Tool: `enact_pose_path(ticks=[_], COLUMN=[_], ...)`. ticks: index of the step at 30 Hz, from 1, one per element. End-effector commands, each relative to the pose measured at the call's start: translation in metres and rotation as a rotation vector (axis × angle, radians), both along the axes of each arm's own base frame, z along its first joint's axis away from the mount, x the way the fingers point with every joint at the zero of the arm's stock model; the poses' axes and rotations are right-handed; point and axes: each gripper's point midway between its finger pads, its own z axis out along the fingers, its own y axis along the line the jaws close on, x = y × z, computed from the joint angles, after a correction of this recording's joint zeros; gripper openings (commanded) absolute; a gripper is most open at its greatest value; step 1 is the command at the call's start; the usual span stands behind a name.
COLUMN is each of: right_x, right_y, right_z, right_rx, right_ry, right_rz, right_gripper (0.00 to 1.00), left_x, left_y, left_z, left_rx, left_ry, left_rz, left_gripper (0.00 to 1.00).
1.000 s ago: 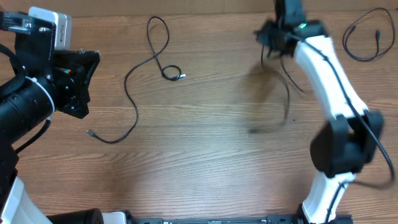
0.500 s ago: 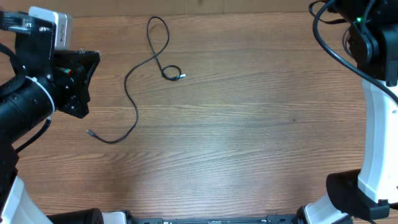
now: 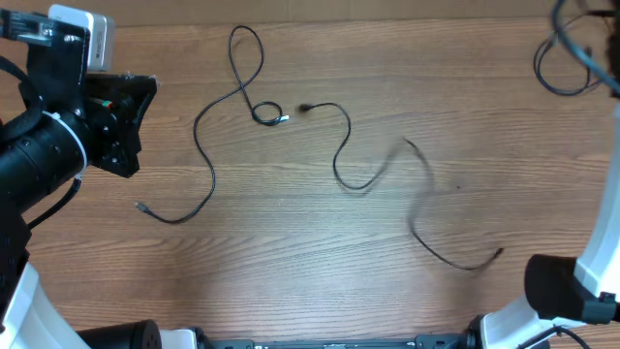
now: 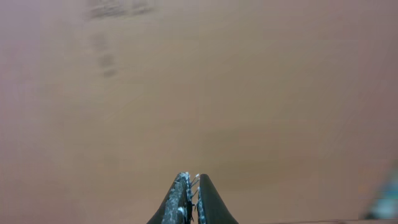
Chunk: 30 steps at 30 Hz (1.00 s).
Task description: Untangle cables
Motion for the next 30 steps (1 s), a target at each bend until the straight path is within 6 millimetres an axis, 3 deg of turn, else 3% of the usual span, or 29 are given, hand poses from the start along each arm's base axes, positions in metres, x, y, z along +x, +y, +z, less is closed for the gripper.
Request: enact_pose_path(ticks=[1,3,5,6,7,10,11,14,17,20,24,30], right_x=[-0.004,-0.006,-0.002,0.002,0.004,0.008,0.008,0.010,0.011,0.010,0.003,-0.023], right_y=[-0.041,-0.040,-0.018,0.001,0.009,0.033,0.041,0.058,0.063,0.067,0.092,0.115], right_z=[0.001,-0.014,-0.040,-0.062,-0.073,-0.104,-0.116,-0.159,-0.213,-0.281,-0.362,-0.449], right_rx=[-0.035,-0.010,0.029,0.076,0.114,0.246,0.312,0.477,0.606,0.693,0.775,0.845], right_ry=[-0.005,0.054,0.140,0.213,0.253,0.373,0.425,0.572,0.695,0.777,0.871,0.949], right_rz=[-0.070,-0.003,0.108,0.160,0.170,0.179,0.168,0.074,-0.126,-0.355,-0.441,-0.520], right_gripper=[0.04,0.04,0.38,0.92,0.98,0.98,0.93,0.92,0.94,0.95,0.95,0.95], left_x=[0.002,0.002,0.002,0.002,0.001,0.001,0.001,0.001,0.001,0.001,0.001,0.002], left_y=[0.002,0.002,0.002,0.002,0.001,-0.001,-0.001,-0.001,-0.001,-0.001,0.001,0.002], left_z=[-0.001,-0.001,-0.001,-0.001,0.000,0.000,0.000,0.000,0.000,0.000,-0.001,-0.001], left_rx=[0.018,0.018,0.018,0.017,0.015,0.009,0.010,0.010,0.011,0.011,0.017,0.024], left_ry=[-0.007,-0.007,-0.007,-0.007,-0.007,-0.008,-0.008,-0.008,-0.008,-0.008,-0.007,-0.008], left_rz=[-0.002,-0.003,-0.003,-0.004,-0.007,-0.020,-0.020,-0.019,-0.019,-0.019,-0.010,-0.006], left_gripper=[0.04,0.04,0.04,0.04,0.04,0.04,0.04,0.04,0.04,0.04,0.04,0.04])
